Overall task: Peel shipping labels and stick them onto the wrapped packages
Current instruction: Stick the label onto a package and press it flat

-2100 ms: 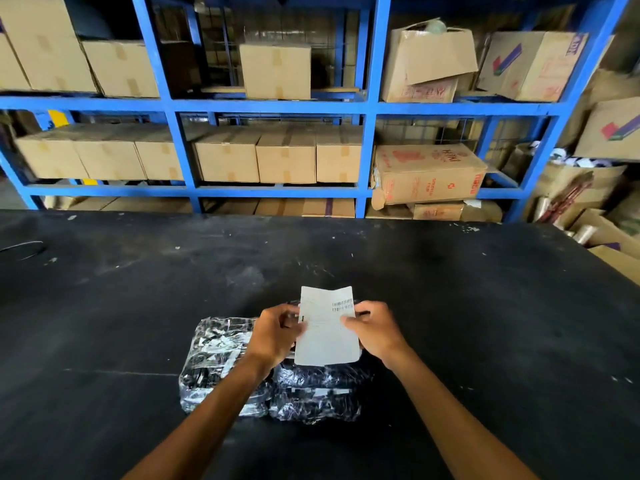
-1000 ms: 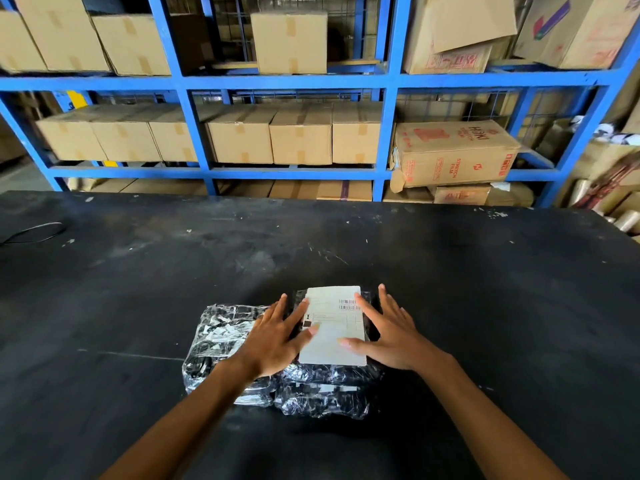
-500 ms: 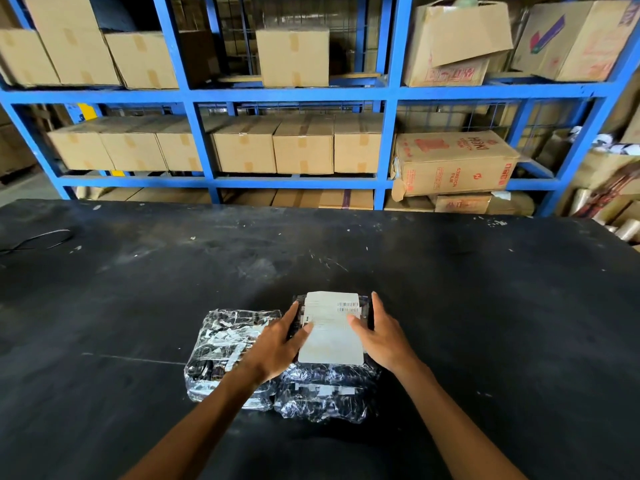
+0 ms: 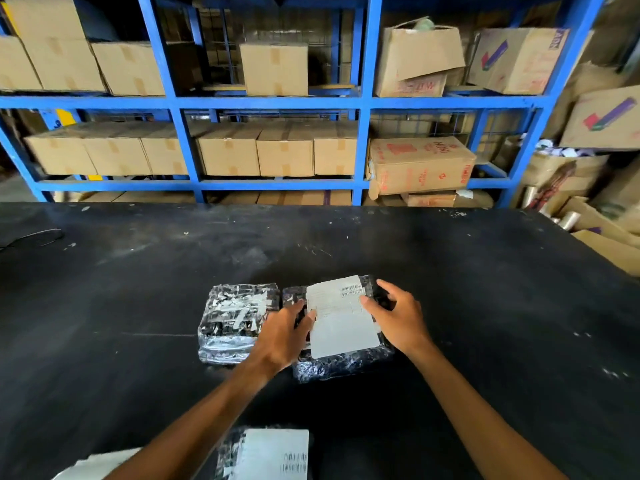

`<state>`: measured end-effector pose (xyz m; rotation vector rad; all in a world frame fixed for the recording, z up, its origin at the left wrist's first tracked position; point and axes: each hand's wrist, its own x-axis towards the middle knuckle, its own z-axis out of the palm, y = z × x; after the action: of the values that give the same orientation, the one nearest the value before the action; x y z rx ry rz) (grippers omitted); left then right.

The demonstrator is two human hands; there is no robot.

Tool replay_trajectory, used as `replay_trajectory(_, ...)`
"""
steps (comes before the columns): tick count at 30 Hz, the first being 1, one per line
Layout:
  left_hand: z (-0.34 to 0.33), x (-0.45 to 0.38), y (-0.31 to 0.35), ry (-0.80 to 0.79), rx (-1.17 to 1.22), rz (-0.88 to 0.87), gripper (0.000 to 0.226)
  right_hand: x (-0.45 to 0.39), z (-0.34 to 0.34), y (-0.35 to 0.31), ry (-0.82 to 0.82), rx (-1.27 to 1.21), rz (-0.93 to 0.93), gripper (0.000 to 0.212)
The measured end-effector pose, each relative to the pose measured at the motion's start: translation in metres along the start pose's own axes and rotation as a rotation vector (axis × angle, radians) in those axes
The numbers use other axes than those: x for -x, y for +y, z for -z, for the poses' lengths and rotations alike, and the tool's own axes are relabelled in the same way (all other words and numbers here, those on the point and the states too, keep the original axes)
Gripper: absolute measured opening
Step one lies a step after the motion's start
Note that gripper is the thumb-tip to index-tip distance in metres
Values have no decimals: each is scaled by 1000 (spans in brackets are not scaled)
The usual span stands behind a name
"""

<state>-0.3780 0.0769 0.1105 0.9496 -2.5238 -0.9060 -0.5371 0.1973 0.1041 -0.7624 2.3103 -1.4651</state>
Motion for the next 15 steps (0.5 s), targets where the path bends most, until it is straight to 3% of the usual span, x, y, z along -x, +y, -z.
replay_trajectory(5,-26,65,4,-160,-30,-28,26,78,22,39,-6,26,-80,59)
replay_trajectory(15,-102,166,-5,-391,-32,25,31,202,29,126,29,19,-341,56)
